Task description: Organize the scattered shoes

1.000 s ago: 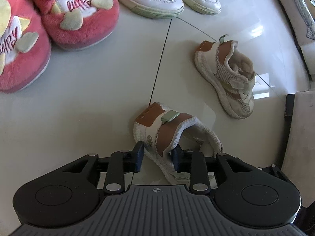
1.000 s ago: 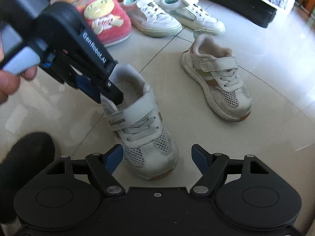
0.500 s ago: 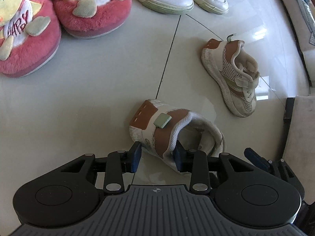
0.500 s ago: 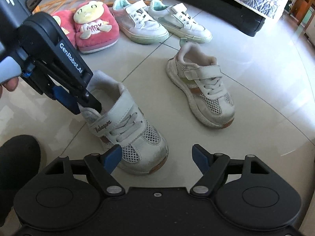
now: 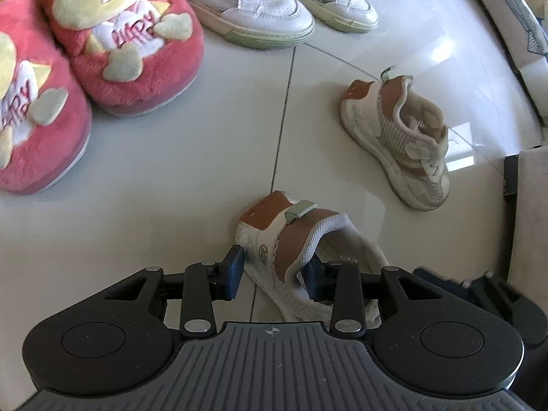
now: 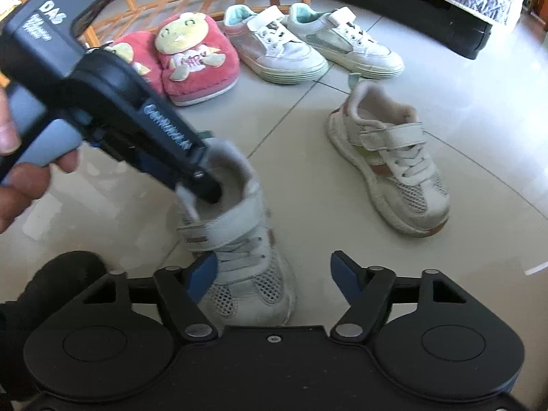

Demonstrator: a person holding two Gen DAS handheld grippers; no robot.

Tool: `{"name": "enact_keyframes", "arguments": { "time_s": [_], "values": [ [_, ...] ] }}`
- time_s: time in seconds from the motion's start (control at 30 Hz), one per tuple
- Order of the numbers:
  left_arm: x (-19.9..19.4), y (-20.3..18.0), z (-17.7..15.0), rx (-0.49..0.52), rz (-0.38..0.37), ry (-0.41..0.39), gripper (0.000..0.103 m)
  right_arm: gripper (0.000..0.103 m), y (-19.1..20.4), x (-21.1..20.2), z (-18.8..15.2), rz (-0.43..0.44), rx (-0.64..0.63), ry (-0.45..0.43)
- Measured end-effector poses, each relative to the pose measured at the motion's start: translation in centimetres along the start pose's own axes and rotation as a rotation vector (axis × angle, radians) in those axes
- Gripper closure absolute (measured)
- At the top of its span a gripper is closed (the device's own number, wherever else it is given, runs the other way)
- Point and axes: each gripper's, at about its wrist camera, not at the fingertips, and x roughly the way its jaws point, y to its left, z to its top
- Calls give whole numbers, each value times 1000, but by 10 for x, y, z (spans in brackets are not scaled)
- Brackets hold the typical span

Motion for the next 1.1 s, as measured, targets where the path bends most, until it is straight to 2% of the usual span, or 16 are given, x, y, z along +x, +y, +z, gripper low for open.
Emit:
{"name": "enact_keyframes", "arguments": {
  "time_s": [0.2,0.3,0.37,0.6,0.73,0.87,1.0,1.1],
  "values": [
    [4,-10,5,55,-40,-28,65,31,9,3,-2,26,-27,19],
    [7,-14,8,73,-78,-34,61,31,16,5,-2,44,-43,28],
    [9,-20,9,105,-89,-42,57,31,21,6,-2,57,-55,34],
    [14,-35,12,218,-133,-45,56,31,35,6,-3,98,-90,40],
    [8,-29,14,208,-170,-42,55,31,34,-6,-1,46,-131,-5],
    [-9,-15,15,185,-204,-80,49,31,20,-14,2,3,-96,-33],
    [-26,5,12,131,-230,-113,47,31,2,-22,5,-29,-43,-61],
    [-33,12,7,161,-236,-92,47,31,-7,-22,13,-69,-20,-81]
  ]
}}
